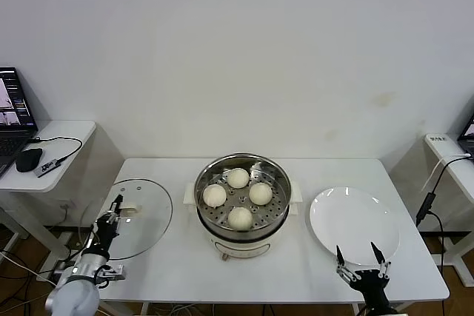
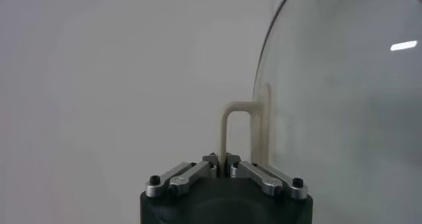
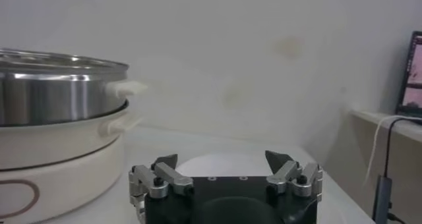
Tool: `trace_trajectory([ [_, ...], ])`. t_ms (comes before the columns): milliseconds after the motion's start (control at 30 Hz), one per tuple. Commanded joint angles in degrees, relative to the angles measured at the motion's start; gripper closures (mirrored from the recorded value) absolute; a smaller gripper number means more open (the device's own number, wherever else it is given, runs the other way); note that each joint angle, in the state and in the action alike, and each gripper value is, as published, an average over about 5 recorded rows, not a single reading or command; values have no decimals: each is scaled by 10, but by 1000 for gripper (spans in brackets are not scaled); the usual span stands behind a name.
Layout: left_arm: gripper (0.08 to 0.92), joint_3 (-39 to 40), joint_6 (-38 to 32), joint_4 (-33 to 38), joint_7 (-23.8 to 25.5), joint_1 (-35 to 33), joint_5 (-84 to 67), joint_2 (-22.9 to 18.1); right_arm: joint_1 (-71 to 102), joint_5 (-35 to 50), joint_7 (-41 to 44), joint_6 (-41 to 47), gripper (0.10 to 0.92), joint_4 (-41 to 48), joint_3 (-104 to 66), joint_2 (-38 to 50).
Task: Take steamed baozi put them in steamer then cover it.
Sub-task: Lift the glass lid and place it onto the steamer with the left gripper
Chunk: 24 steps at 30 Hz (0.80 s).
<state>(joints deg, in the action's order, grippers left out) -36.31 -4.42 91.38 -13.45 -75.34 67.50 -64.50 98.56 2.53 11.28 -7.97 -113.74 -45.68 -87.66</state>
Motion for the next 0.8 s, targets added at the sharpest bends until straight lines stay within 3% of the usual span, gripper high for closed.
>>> trace_trajectory([
  [33,861,-59,96,257,137,-126,-29,31,-3,0,0,0,203,1,4,8],
  [267,861,-7,138,337,165,-120,-122,66,-4,-20,2,-5,203,1,8,10],
  [533,861,122,200,348,160,-43,-171,100,-5,-62,5,-17,203,7,15,9],
  [667,861,191,233,330,183,11,-116,86,-10,-110,1,-32,203,17,20,2],
  [800,861,240,257,298,228,65,-29,40,-17,-159,-6,-46,203,29,24,-4],
])
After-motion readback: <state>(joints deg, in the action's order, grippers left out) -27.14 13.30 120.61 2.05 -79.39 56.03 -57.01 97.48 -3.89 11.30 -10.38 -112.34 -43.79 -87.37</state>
